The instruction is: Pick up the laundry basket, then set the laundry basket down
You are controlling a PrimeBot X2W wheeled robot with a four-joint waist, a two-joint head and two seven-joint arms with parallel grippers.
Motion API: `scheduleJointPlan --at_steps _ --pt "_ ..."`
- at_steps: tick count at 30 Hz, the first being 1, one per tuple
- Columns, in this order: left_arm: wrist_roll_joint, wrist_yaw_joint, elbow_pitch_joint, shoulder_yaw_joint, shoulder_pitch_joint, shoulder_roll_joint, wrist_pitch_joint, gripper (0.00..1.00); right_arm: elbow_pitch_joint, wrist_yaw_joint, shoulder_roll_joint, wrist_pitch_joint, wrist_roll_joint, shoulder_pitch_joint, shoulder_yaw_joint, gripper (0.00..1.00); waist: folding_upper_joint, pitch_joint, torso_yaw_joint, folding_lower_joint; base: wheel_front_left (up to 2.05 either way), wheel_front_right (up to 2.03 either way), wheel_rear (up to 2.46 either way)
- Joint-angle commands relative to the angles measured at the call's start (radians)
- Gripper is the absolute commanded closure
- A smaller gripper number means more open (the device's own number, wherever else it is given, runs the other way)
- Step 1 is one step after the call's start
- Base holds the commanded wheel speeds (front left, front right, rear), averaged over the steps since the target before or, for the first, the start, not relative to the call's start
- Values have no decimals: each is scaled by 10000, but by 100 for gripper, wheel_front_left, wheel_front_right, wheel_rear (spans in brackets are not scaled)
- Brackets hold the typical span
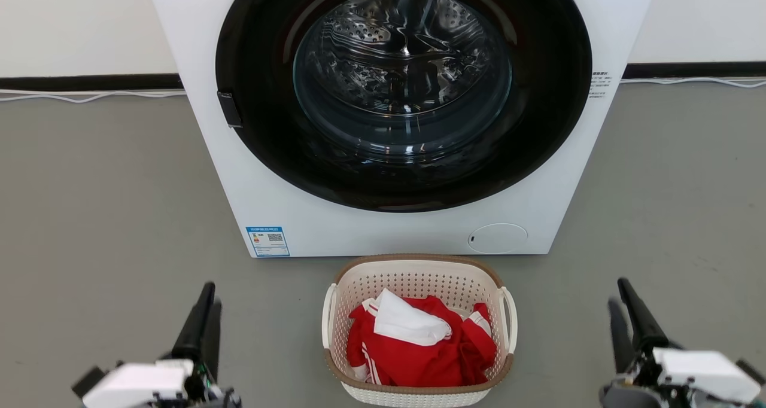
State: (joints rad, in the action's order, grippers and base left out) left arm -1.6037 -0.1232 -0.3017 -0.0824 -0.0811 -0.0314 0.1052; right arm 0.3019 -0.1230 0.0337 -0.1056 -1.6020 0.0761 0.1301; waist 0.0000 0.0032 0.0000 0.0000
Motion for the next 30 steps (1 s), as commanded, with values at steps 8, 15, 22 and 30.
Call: scheduleJointPlan --at_steps 8,15,22,30 --pt "46 -4 -96 107 94 17 -194 0 -28 -4 -20 167 24 -103 -51 0 0 -6 -6 22 0 0 0" --pt "262 -8 -97 187 105 5 -400 0 -145 -8 76 398 330 -135 -187 0 0 21 -15 1 0 0 0" --pt "1232 10 -168 181 47 -9 -634 0 -265 -13 195 634 1561 -95 -229 0 0 38 -21 0 0 0 0" --pt "2678 412 -49 375 11 -23 -869 0 -390 -18 342 869 3408 -27 -449 0 0 40 -38 0 0 0 0"
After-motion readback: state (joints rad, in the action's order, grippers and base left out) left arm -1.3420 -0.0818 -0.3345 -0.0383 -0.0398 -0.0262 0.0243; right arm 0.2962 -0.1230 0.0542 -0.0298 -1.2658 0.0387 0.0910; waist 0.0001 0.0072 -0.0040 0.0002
